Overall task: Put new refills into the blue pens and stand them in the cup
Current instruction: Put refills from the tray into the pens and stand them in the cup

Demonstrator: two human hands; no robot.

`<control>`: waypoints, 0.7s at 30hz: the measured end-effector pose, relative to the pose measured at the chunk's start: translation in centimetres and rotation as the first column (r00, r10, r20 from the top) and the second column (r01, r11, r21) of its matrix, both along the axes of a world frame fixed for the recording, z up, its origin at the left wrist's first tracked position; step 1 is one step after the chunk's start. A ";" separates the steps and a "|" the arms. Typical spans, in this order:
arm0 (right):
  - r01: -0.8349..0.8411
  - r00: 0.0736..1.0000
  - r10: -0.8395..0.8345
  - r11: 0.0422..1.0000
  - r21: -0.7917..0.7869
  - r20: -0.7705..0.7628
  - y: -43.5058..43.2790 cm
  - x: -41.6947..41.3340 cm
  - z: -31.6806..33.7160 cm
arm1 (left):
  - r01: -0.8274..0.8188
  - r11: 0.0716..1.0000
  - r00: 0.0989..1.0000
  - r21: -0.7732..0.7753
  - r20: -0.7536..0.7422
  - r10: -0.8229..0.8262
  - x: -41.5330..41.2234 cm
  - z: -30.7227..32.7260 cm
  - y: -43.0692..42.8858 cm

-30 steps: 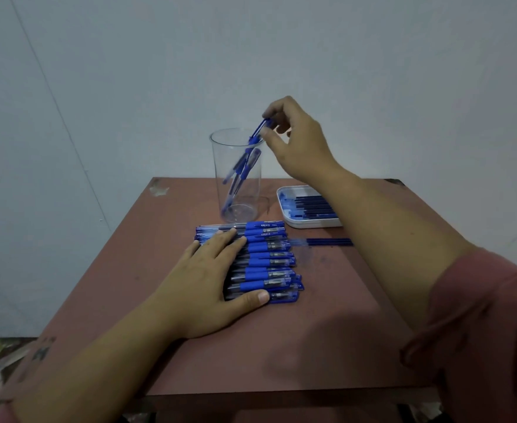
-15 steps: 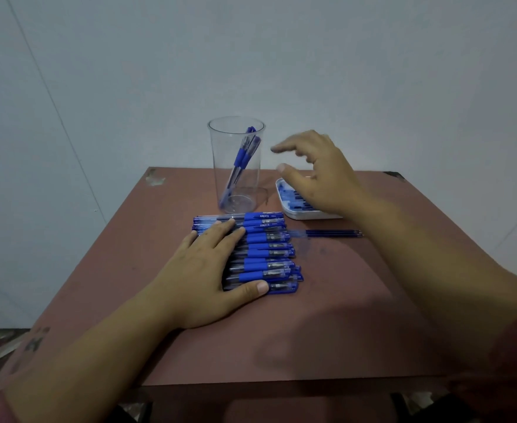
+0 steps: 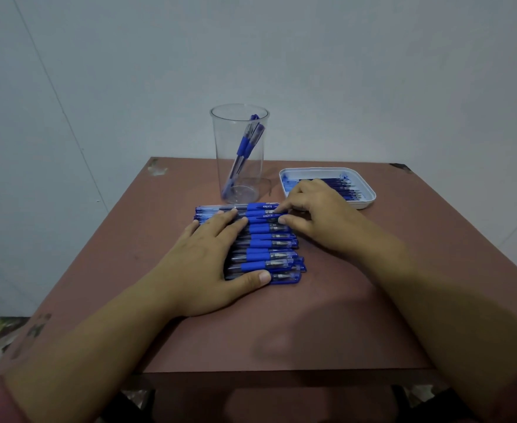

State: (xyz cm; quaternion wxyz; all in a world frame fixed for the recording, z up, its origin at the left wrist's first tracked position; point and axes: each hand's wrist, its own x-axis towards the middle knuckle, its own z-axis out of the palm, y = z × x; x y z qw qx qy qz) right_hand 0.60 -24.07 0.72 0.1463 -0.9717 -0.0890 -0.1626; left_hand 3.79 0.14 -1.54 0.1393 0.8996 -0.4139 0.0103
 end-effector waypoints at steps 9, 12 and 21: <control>0.066 0.996 -0.081 0.925 0.374 0.025 0.2 -1.7 1.2 | 0.014 0.991 0.995 -0.130 0.101 -0.001 0.7 2.0 -0.4; 0.060 0.998 -0.060 0.830 0.555 -0.018 0.2 -2.5 2.8 | 0.088 0.986 0.970 -0.143 0.236 -0.052 1.4 3.5 -1.3; 0.029 0.999 0.015 0.633 0.774 -0.050 0.7 -3.5 1.2 | 0.277 0.914 0.926 -0.298 0.336 -0.171 2.7 2.4 -3.1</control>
